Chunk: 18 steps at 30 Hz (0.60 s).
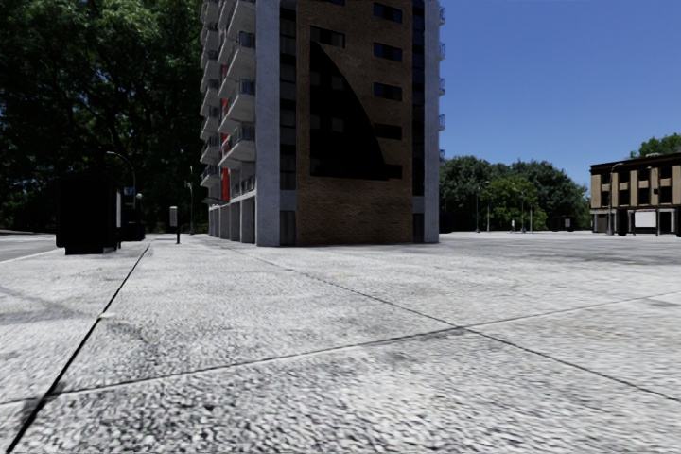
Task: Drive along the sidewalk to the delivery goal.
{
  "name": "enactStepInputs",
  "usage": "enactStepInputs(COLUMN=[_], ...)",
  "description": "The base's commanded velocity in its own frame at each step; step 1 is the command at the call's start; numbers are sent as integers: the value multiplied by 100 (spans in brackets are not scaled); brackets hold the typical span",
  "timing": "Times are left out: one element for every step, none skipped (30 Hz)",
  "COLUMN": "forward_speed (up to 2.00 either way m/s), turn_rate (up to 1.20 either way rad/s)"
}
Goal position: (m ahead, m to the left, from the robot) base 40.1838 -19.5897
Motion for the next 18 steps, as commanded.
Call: enactStepInputs(forward_speed=[200, 200, 200, 200, 200, 200, 200, 200, 200, 200, 200, 200, 200, 200, 200, 200, 200, 200], turn_rate=[0, 0, -15, -43, -72, -72, -85, -89, -90, -91, -91, -91, -91, -91, -91, -89, -42, -42])
